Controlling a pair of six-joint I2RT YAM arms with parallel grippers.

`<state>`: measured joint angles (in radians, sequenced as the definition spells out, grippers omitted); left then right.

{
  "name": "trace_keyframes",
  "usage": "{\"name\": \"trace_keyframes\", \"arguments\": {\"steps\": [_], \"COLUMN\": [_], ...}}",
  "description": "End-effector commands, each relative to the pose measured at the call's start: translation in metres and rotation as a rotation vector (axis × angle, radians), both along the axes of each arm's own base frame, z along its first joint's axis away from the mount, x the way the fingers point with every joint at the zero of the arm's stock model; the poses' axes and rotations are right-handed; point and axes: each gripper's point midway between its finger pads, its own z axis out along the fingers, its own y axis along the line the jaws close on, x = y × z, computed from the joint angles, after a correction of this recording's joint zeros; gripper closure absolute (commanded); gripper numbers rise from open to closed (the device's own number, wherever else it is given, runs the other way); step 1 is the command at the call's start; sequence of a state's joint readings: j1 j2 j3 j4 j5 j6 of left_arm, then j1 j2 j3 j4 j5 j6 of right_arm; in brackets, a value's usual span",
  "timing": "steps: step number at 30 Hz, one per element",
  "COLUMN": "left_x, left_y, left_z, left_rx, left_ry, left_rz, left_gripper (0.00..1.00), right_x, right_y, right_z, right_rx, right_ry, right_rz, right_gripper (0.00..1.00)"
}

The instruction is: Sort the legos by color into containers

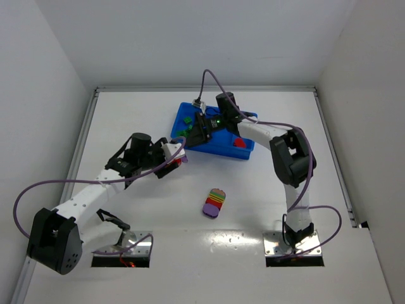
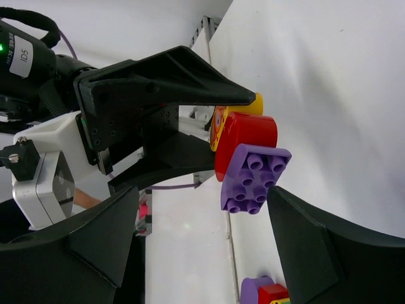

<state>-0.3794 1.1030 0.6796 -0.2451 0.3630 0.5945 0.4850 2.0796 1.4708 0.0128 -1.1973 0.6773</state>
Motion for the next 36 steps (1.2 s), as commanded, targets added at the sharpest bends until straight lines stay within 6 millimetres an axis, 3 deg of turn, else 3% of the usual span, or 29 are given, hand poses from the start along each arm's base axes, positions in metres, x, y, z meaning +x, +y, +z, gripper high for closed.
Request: {"name": "trace_keyframes", "arguments": {"steps": [1,10,16,19,29,36], "left_x": [0.013,0.02,0.021,0.022,0.03,0.008], "left_y": [-0.006,-0.009,-0.007,-0.006,0.001,0.011], "left_z": [0.035,0.052,0.062,0.062,0.059,0.042], "left_rx": [-0.049,-0.062,-0.067,-0.062,-0.033,-0.013], "left_ry": [-0.106,-0.143,-0.171,-0.173,-0.197,-0.162], "left_rz": [-0.023,-0.023,-0.014,-0.006,0.032,0.04], "left_gripper": [0.68,0.68,0.68,0.68,0.68,0.68], "right_x": [0.006,-0.004,-0.001,0.0,0.001,0.035], "right_y": [0.004,0.018,0.02,0.02,0.02,-0.006], "right_z": [0.023,0.008,0.003,0.004,0.003,0.015], "right_rx": [0.061,0.049,0.038,0.039,0.048,0.055], "right_ry": [-0.087,-0.061,-0.046,-0.032,-0.013,-0.023], "right_rz": [0.025,0.061,0.052,0.048,0.047,-0.06], "right_gripper": [0.17,0.17,0.17,0.39,0.86,0.91]}}
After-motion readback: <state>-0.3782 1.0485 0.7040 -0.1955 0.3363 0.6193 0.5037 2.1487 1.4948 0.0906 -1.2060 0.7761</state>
